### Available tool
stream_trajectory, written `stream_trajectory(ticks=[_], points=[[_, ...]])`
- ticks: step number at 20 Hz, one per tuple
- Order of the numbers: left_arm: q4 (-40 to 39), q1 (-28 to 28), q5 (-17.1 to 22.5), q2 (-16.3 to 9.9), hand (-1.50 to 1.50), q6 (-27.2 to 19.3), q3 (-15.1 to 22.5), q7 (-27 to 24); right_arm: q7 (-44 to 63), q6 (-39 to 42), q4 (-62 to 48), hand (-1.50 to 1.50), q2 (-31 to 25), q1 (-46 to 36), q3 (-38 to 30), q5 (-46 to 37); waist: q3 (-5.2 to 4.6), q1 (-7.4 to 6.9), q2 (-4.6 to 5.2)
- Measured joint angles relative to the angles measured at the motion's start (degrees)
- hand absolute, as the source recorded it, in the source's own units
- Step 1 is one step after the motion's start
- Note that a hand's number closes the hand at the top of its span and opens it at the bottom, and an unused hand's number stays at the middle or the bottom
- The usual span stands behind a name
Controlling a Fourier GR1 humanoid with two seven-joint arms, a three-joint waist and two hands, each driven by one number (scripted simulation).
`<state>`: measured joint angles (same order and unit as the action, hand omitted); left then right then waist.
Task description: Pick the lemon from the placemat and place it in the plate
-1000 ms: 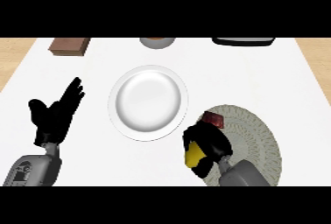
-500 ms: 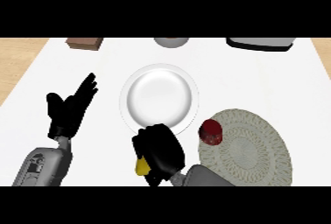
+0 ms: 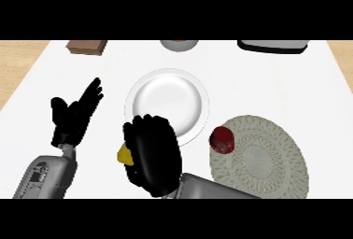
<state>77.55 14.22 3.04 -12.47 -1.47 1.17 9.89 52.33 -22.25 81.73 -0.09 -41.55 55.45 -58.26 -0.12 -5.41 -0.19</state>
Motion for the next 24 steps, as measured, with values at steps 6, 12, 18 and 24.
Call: stream_trajectory(ticks=[6, 12, 18, 24], points=[[-0.17, 0.53, -0.20, 0.40, 0.00, -0.37, -0.11, -0.18, 7.21, -6.32, -4.78, 1.50, -0.28, -6.70, 0.36, 1.60, 0.02, 0.37, 0.41], [-0.52, 0.59, -0.01, 0.04, 0.00, -0.40, -1.15, -0.58, 7.79, -10.23, -12.24, 1.50, -0.43, -11.42, -1.17, 4.42, 0.04, 1.22, 0.60], [0.11, -1.32, 0.31, -0.51, 0.00, 0.09, -2.04, -1.33, 5.15, -15.15, -23.08, 1.50, -0.24, -13.42, -2.54, 9.63, 0.07, 1.89, 0.74], [1.45, -1.78, 0.23, -0.60, 0.00, 0.10, -2.23, -0.65, -0.72, -16.10, -29.69, -1.50, 0.03, -11.68, -4.49, 21.12, 0.12, 2.16, 0.97]])
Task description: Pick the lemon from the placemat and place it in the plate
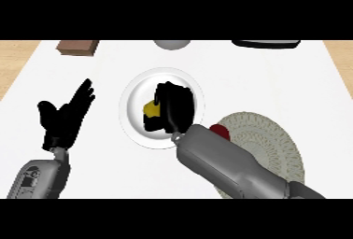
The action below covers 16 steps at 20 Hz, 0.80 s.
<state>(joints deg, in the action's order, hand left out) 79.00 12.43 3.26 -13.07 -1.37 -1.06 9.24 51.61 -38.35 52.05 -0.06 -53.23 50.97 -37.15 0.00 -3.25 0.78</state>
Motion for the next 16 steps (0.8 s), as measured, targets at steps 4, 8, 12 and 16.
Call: stream_trajectory(ticks=[4, 8, 12, 16], points=[[-0.36, -0.24, 0.00, 0.12, 0.00, 0.15, -0.35, -0.74, -9.80, 0.44, -3.71, -1.50, 0.05, 1.46, -1.71, 8.81, 0.02, 0.18, 0.10], [0.19, -1.07, -0.40, 0.49, 0.00, -0.17, -0.31, -0.52, -20.75, -0.82, -7.08, -1.50, 0.06, 1.17, -3.50, 13.36, 0.03, 0.67, -0.05], [-0.58, 0.02, 0.04, -0.20, 0.00, 0.22, -1.43, -0.40, -28.48, -5.53, -5.00, -1.50, 0.05, 0.41, -4.55, 15.28, 0.04, 0.94, -0.11], [-0.92, -0.78, 0.06, 0.06, 0.00, 0.55, -1.44, -1.26, -35.82, -8.80, 1.94, -1.50, 0.06, 1.67, -5.48, 20.16, 0.06, 1.09, -0.25]])
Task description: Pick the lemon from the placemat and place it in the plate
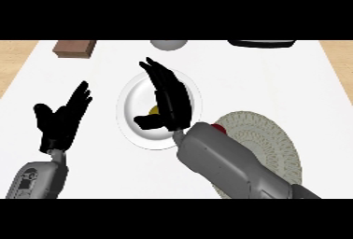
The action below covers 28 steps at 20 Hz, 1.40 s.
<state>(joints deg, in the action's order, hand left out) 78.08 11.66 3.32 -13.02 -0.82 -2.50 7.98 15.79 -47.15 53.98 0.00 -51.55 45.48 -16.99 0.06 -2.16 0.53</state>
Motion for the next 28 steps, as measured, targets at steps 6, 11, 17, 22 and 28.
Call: stream_trajectory(ticks=[6, 11, 17, 22, 28], points=[[0.63, 0.03, -0.31, -0.07, 0.00, -0.30, -0.21, 1.04, -2.35, 0.33, 8.64, -1.50, 0.00, 2.64, -3.72, 10.76, -0.01, 0.72, -0.26], [2.54, -1.94, -0.25, 0.11, 0.00, -0.27, -0.38, 1.27, -7.82, 7.52, 10.53, -1.50, -0.02, 6.33, -9.05, 19.64, -0.01, 1.11, -0.33], [3.95, -2.97, -0.66, 0.61, 0.00, -0.01, -0.60, 1.90, -18.33, 15.56, 7.60, -1.50, -0.29, 10.68, -14.50, 21.81, -0.04, 1.57, -0.41], [4.09, -2.20, -1.63, 0.91, 0.00, -0.41, -1.00, 2.79, -22.36, 20.91, 6.61, -1.50, -1.85, 13.12, -19.09, 21.40, -0.05, 1.88, -0.48], [3.35, -2.91, -1.85, 1.04, 0.00, 0.73, -1.95, 1.41, -23.14, 23.53, 7.44, -1.50, -2.43, 15.41, -22.83, 18.20, -0.06, 1.99, -0.53]])
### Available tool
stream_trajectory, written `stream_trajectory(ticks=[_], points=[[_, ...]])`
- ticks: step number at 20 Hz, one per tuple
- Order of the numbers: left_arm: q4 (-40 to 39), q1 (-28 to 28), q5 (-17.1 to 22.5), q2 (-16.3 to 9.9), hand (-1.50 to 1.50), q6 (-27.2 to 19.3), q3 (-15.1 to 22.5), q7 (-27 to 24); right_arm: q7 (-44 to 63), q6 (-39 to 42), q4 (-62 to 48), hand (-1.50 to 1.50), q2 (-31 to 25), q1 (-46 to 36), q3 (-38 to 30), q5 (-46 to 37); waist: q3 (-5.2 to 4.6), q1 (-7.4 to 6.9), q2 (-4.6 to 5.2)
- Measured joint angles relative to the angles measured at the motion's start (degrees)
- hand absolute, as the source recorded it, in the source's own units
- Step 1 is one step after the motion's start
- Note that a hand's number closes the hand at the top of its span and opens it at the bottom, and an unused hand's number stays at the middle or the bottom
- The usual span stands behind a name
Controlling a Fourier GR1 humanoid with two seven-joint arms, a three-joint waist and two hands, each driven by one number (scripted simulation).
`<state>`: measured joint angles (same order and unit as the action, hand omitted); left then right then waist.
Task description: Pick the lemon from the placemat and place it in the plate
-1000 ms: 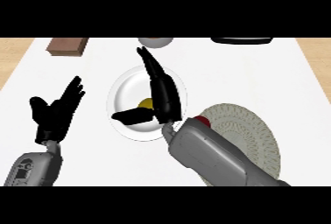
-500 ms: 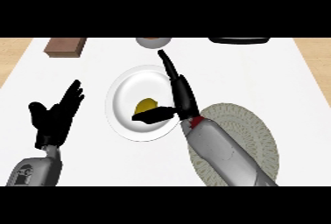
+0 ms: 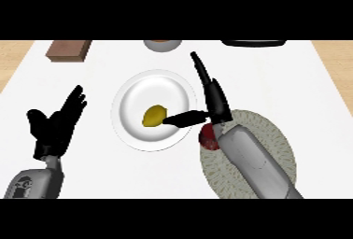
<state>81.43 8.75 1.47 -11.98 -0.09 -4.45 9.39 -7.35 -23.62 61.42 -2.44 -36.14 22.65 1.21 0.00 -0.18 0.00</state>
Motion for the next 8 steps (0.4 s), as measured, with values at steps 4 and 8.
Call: stream_trajectory(ticks=[4, 8], points=[[0.91, -0.03, -0.46, 0.63, 0.00, -0.08, 0.05, 0.78, -0.09, 2.20, 0.20, -1.50, -0.80, 1.57, -2.70, -2.01, 0.00, 0.03, -0.01], [-1.01, 1.29, -1.13, 1.20, 0.00, -0.35, -0.28, 0.20, -0.09, 4.24, 0.34, -1.50, -1.75, 3.06, -4.68, -4.04, 0.00, 0.10, 0.00]])
